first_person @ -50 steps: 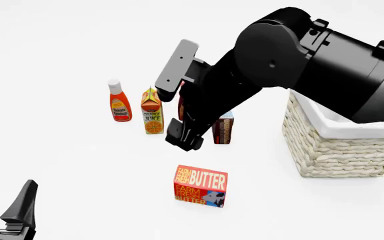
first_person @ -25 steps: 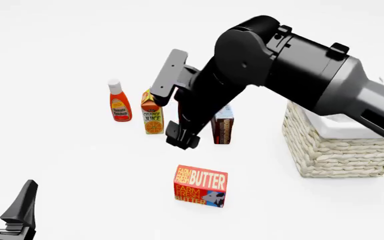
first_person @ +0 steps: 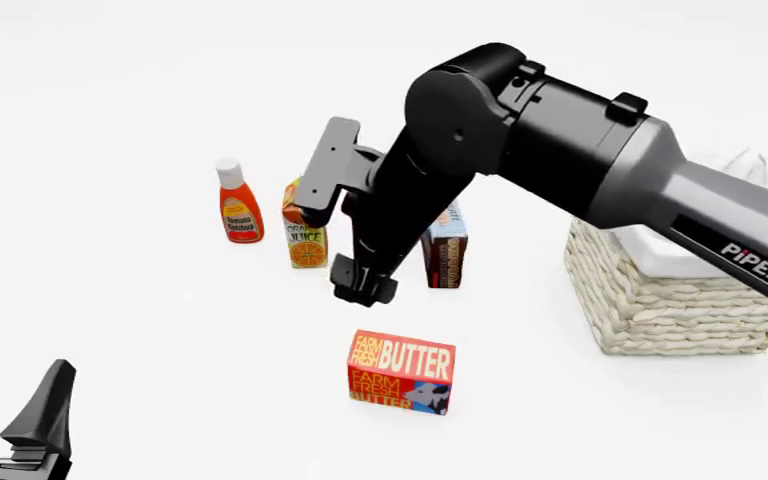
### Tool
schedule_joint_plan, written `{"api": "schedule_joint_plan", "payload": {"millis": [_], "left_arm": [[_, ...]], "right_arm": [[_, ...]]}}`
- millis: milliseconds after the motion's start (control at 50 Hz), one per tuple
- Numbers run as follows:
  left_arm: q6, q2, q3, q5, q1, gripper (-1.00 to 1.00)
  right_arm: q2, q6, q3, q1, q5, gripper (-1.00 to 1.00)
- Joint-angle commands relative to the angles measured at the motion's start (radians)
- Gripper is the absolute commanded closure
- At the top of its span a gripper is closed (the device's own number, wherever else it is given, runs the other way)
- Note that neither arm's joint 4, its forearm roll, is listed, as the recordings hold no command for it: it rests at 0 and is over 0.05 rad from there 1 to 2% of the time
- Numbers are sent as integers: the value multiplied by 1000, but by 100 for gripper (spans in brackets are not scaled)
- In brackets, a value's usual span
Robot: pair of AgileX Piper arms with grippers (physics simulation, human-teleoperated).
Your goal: Pick the butter and place it in the basket.
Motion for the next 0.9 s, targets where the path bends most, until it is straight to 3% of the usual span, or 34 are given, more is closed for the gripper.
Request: {"api": "schedule_joint_plan", "payload": {"millis": [20,900], "left_arm": [[0,0,0,0,0,-100],[0,0,0,0,0,-100]], "right_arm": [[23,-18,-12,-5,21,-100],[112,-38,-75,-9,46,-100]]}}
